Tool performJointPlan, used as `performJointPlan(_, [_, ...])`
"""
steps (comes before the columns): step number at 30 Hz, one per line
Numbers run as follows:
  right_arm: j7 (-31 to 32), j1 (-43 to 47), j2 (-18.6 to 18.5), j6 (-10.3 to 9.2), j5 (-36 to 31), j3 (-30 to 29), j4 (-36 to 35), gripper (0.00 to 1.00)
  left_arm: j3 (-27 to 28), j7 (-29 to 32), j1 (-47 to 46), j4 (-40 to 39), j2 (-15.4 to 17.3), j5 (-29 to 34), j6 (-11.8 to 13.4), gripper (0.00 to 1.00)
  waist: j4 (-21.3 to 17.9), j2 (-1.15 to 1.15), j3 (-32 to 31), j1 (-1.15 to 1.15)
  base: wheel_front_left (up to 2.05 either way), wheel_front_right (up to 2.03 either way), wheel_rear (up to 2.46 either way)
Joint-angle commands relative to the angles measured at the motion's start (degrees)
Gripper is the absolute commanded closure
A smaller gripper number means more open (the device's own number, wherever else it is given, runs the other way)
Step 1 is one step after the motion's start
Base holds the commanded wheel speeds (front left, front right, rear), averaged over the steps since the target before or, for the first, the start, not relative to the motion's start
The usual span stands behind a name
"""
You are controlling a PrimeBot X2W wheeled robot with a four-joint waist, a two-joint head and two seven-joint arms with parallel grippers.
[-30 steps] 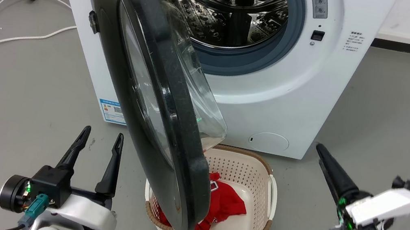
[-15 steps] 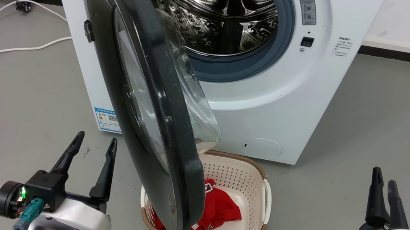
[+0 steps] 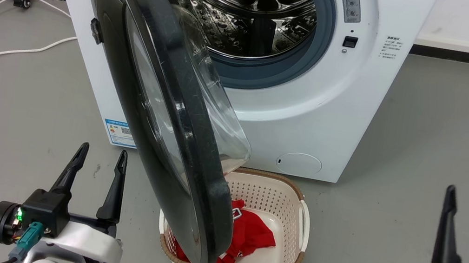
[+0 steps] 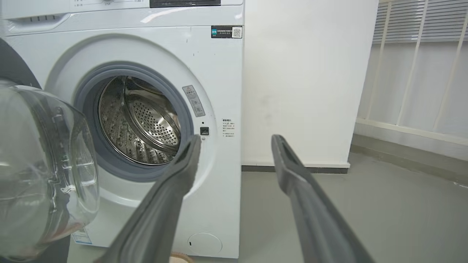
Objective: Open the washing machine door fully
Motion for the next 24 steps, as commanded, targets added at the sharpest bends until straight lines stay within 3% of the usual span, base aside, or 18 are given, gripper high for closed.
performJointPlan(1, [0.5, 1.5, 0.3, -0.02, -0.7, 0.6, -0.9, 0.00, 0.1, -0.1, -0.6, -0.2, 0.3, 0.4, -0.2, 0.00, 0.0, 0.00, 0.0, 0.00, 0.00, 0.00, 0.00])
performJointPlan(8, [1.8, 6.1, 0.3, -0.03, 0.2, 2.8, -0.1, 0.00, -0.3, -0.1, -0.4, -0.3, 0.5, 0.7, -0.2, 0.00, -0.1, 0.00, -0.2, 0.00, 0.00, 0.00, 0.00])
performJointPlan(22, [0.3, 4.8, 0.3, -0.03, 1.0, 3.3, 3.3, 0.00, -0.9, -0.1, -0.3, 0.1, 0.9, 0.7, -0.2, 0.00, -0.3, 0.00, -0.4, 0.00, 0.00, 0.00, 0.00])
performJointPlan(23, [0.3, 4.8, 0.3, -0.03, 1.1, 3.3, 3.4, 0.00, -1.0, -0.1, -0.3, 0.2, 0.9, 0.7, -0.2, 0.22, -0.3, 0.00, -0.4, 0.00, 0.00, 0.00, 0.00])
performJointPlan(24, [0.2, 4.8, 0.3, -0.03, 1.2, 3.4, 3.5, 0.00, -1.0, -0.1, -0.2, 0.2, 0.9, 0.6, -0.3, 1.00, -0.3, 0.00, -0.5, 0.00, 0.00, 0.00, 0.00])
